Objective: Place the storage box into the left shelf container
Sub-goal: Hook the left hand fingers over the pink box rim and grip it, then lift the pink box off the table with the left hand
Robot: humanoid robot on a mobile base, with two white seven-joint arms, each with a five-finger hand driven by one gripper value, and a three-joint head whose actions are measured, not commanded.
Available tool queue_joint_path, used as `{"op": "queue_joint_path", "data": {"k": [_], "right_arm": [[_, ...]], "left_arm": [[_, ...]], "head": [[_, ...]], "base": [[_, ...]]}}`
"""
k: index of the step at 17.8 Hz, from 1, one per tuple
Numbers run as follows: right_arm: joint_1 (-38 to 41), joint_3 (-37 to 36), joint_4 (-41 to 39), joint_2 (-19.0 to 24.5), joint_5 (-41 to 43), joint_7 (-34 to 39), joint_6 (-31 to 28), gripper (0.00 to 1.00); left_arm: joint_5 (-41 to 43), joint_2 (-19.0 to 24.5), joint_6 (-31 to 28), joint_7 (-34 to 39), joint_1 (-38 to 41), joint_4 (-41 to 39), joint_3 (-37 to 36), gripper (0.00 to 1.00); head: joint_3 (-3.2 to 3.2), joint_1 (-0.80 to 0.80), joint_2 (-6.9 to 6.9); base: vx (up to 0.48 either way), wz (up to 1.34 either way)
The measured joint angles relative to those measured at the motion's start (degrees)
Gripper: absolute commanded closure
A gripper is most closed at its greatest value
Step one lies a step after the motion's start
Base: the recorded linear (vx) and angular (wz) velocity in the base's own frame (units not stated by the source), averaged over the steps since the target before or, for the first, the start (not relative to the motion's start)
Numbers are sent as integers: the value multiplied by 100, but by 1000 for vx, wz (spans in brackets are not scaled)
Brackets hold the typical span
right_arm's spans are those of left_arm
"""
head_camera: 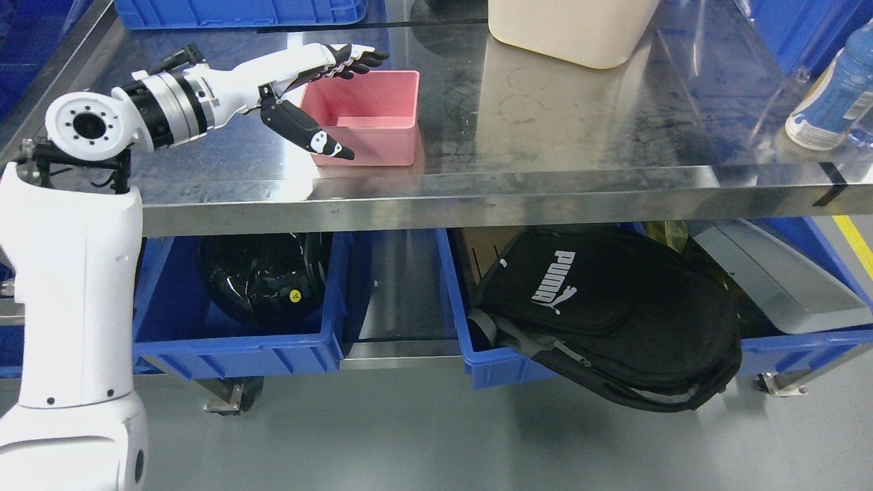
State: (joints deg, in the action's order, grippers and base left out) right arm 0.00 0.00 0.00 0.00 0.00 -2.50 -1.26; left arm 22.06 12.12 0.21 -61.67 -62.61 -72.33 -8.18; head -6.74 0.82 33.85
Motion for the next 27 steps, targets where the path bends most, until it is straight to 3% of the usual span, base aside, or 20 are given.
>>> {"op": "queue_joint_path", "data": {"k": [6,10,12,14,20,27], "right_arm": [[0,0,0,0,0,0,0,0],[0,0,0,0,0,0,0,0],[0,0,0,0,0,0,0,0],[0,0,0,0,0,0,0,0],[0,0,0,0,0,0,0,0],[0,0,0,0,0,0,0,0]], "left_arm": [[513,-294,-20,-36,-230,691,-383,29],[642,-467,-31,-29,-320,1067,-495,60],[683,-572,51,-26,-347,1255,-481,87],[704,-668,237,-26,-362,1380,-400,100],[451,-917,625,-97,-375,1664,203,100],[-1135,-1067,660,142,-364,1819,769,100]], "head": [[0,0,0],[0,0,0],[0,0,-1],[0,0,-1],[0,0,-1],[0,0,-1]], "base": [[0,0],[1,8],[4,86],[5,70],[0,35],[5,-33]]}}
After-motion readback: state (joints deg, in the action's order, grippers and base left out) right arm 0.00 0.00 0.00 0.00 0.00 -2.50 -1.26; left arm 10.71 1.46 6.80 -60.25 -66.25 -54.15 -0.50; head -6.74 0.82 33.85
